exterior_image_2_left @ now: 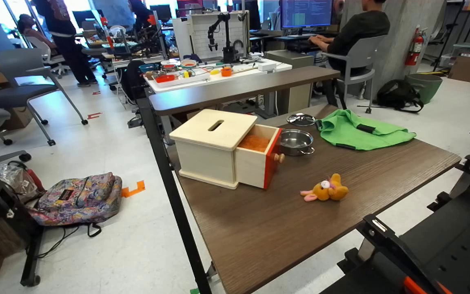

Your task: Move the green cloth to the front

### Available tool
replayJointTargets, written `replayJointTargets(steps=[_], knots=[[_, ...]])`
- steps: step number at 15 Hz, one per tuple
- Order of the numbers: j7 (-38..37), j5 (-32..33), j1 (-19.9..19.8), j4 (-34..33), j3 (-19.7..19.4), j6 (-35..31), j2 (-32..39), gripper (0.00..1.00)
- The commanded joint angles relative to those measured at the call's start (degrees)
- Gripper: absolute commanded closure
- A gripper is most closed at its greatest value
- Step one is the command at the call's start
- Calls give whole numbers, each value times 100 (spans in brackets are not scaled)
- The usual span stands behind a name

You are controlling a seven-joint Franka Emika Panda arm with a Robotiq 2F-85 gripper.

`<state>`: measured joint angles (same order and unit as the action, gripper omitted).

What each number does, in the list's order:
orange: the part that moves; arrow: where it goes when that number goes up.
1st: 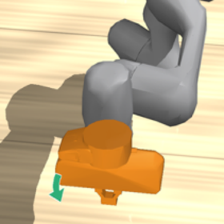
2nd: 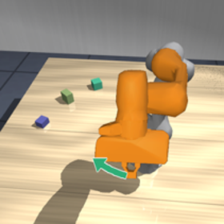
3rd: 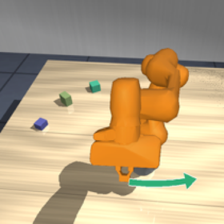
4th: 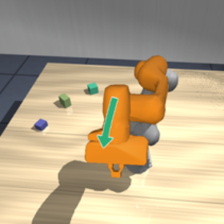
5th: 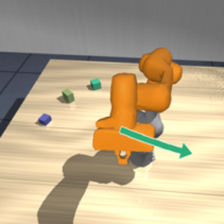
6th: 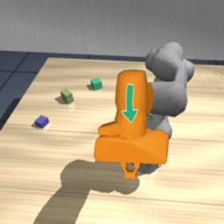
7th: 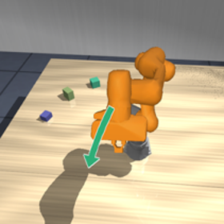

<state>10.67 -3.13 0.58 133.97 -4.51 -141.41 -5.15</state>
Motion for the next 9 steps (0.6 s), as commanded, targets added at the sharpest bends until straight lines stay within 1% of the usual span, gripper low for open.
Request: replayJointTargets(steps=[1, 4, 7, 9], knots=[[-81, -96, -187, -1028, -4, -7, 1299, 0], [-210, -200, -405, -1951, 5, 168, 2374, 0], [-422, -184, -579, -2721, 31, 225, 3274, 0], [-569, -112, -651, -3077, 10, 183, 3776, 0]])
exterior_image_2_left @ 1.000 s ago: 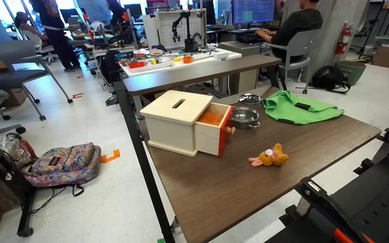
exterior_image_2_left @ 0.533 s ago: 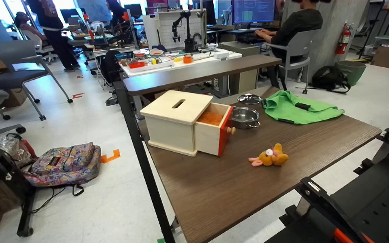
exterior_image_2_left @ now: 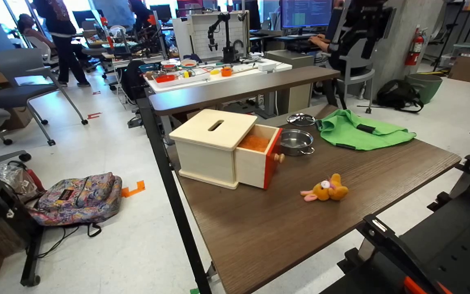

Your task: Move the green cloth to the front

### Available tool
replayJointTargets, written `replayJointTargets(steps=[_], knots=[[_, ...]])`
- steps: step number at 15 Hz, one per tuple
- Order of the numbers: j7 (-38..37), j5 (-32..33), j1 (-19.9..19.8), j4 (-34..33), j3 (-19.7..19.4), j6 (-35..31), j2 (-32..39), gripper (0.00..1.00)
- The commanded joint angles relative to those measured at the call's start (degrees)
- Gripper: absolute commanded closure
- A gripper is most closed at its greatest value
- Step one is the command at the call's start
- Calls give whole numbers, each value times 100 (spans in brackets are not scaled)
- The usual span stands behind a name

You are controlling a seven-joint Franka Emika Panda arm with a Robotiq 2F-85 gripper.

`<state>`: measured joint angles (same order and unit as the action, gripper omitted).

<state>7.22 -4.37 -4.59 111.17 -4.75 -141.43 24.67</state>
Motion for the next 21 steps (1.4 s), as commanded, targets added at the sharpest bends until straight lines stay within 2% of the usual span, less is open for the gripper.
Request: replayJointTargets(steps=[1, 6, 12, 18, 21], knots=[[-273, 45, -167, -926, 19, 163, 1016, 0], [-190, -85, -427, -1100, 125, 128, 1238, 0], [-341, 41, -561, -1362, -62, 178, 1639, 0], [-699, 73, -600, -1840, -227, 350, 2386, 0], [-676, 69, -630, -2079, -185, 428, 2718, 0]])
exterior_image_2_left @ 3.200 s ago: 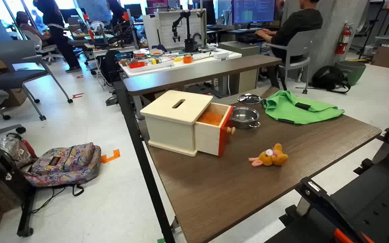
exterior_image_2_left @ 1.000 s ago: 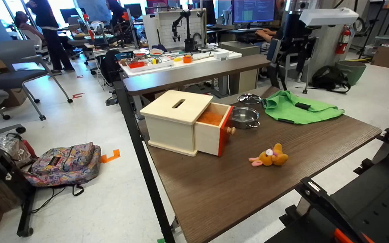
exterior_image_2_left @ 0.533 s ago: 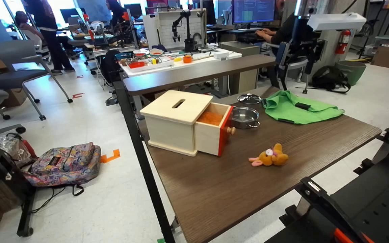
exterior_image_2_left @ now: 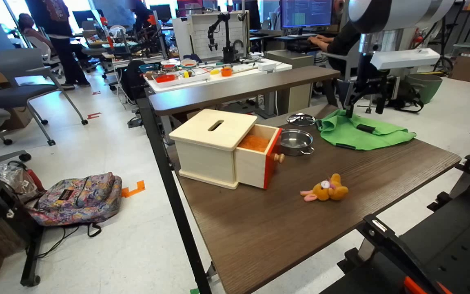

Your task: Move the green cloth to the front

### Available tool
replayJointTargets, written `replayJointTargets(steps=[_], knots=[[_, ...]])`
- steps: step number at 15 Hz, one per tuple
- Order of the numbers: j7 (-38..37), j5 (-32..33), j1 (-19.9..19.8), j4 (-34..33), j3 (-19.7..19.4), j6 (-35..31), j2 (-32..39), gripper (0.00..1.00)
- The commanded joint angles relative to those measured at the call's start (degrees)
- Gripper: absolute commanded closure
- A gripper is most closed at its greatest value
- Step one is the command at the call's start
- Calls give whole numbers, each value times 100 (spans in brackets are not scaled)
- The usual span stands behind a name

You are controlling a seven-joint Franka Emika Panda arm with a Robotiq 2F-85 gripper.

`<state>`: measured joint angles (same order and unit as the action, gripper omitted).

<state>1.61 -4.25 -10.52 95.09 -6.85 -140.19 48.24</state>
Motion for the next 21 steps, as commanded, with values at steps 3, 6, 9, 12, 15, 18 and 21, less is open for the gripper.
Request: replayJointTargets(steps=[3, 6, 9, 12, 15, 18, 21], knots=[[-149, 129, 9, -648, -18, 374, 607, 0], [-72, 170, -30, -446, 31, 204, 529, 0], [-70, 208, -27, -475, 26, 216, 532, 0], [-182, 193, 15, -453, -2, 72, 516, 0], [-287, 184, 53, -500, -6, -257, 614, 0], [-250, 195, 59, -545, 49, -693, 787, 0], [-238, 222, 86, -579, 52, -850, 948, 0]])
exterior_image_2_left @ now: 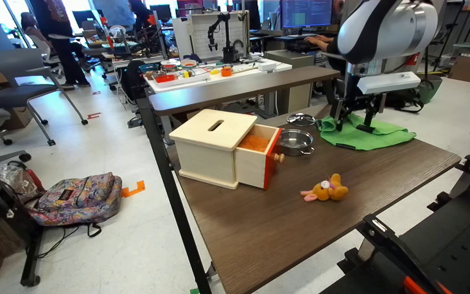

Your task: Move the green cloth to the front

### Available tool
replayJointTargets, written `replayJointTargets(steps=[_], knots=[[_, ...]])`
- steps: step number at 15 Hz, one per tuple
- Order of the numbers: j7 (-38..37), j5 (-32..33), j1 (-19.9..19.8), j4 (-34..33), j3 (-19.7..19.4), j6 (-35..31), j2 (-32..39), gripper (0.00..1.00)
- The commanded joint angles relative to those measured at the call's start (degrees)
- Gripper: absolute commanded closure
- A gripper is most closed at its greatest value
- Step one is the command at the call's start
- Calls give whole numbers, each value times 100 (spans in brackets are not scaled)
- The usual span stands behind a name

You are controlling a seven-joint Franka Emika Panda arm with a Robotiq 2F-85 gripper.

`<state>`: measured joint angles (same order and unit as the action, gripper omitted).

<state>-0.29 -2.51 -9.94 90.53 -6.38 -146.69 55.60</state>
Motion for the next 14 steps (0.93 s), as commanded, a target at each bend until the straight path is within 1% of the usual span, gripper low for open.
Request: replayJointTargets(steps=[1, 3, 6, 10, 14], knots=[[-73, 66, 56, -125, -21, -166, 263, 0], [10, 109, 42, -32, -24, -11, 227, 0], [109, 202, 28, 198, -26, 46, 142, 0], [319, 296, -1, 739, 5, -156, -7, 0], [506, 402, 52, 1354, 6, -353, -339, 0]])
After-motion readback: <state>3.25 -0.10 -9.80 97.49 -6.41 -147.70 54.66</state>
